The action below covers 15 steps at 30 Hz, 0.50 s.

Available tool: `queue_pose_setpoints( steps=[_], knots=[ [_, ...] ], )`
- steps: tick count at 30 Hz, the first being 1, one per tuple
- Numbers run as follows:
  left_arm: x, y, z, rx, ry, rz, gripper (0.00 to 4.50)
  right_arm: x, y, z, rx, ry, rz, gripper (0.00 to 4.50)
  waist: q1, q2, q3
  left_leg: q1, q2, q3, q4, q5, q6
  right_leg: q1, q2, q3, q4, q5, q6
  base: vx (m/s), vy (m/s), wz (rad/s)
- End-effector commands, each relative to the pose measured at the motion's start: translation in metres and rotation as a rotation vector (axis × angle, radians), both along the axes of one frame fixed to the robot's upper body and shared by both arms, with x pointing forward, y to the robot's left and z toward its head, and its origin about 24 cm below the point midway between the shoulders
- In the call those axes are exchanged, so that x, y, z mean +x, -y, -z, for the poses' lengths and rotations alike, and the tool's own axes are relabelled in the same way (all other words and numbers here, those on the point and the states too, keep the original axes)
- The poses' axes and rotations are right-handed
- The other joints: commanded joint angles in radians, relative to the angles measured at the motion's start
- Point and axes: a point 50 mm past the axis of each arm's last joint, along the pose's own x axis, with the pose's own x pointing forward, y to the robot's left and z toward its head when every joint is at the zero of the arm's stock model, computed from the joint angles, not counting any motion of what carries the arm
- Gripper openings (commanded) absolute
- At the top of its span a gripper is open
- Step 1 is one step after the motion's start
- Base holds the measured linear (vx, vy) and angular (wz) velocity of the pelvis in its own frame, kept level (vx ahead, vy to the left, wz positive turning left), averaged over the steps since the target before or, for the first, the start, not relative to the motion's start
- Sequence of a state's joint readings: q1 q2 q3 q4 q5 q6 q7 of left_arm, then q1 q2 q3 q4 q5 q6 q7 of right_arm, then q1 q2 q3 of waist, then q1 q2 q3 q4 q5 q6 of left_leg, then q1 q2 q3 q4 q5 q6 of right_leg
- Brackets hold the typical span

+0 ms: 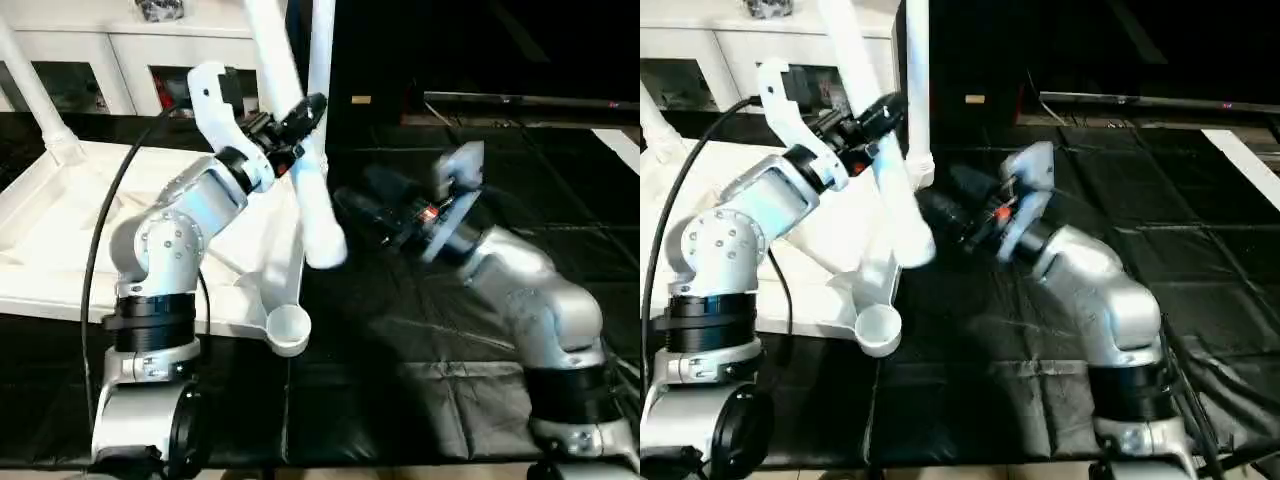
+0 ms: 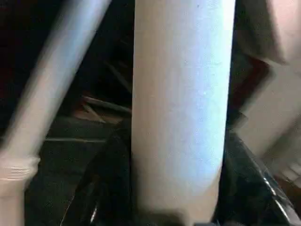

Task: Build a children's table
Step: Pick table leg

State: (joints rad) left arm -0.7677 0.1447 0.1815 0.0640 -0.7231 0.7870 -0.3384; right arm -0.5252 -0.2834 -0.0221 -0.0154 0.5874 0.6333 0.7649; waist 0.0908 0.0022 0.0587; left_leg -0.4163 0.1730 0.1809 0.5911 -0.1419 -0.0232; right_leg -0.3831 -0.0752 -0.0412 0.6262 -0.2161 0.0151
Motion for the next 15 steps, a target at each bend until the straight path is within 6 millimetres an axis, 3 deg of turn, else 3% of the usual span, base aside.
queue_pose_setpoints(
  steps=[1, 6, 8, 15],
  knots=[
    [-0.009, 0.009, -0.018, -0.002, 0.077, 0.132, 1.85, -0.001, 0.003, -0.01, 0.006, -0.012, -0.094, 4.14, 0.002, 0.0, -0.075, 0.041, 0.045, -0.015, -0.06, -0.176, -0.019, 0.039, -0.057, 0.034, -0.065, -0.01, -0.223, 0.0, 0.0, 0.0],
    [-0.019, 0.012, -0.02, 0.01, 0.105, 0.289, 1.85, -0.002, 0.006, -0.014, -0.016, -0.071, -0.208, 4.14, 0.005, -0.003, -0.074, 0.041, 0.046, -0.014, -0.058, -0.172, -0.012, 0.039, -0.06, 0.034, -0.066, -0.048, -0.235, 0.0, 0.0, 0.0],
    [-0.021, 0.014, -0.022, 0.018, 0.114, 0.33, 1.85, -0.002, 0.006, -0.015, -0.023, -0.097, -0.254, 4.14, 0.005, -0.008, -0.075, 0.041, 0.045, -0.014, -0.058, -0.172, -0.013, 0.04, -0.06, 0.033, -0.066, -0.054, -0.237, 0.0, 0.0, 0.0],
    [-0.028, 0.016, -0.03, -0.03, 0.141, 0.458, 1.85, -0.002, 0.004, -0.014, -0.022, -0.184, -0.369, 4.14, 0.007, -0.007, -0.076, 0.042, 0.044, -0.014, -0.056, -0.174, -0.02, 0.039, -0.062, 0.032, -0.064, -0.076, -0.243, 0.0, 0.0, 0.0]
  ],
)
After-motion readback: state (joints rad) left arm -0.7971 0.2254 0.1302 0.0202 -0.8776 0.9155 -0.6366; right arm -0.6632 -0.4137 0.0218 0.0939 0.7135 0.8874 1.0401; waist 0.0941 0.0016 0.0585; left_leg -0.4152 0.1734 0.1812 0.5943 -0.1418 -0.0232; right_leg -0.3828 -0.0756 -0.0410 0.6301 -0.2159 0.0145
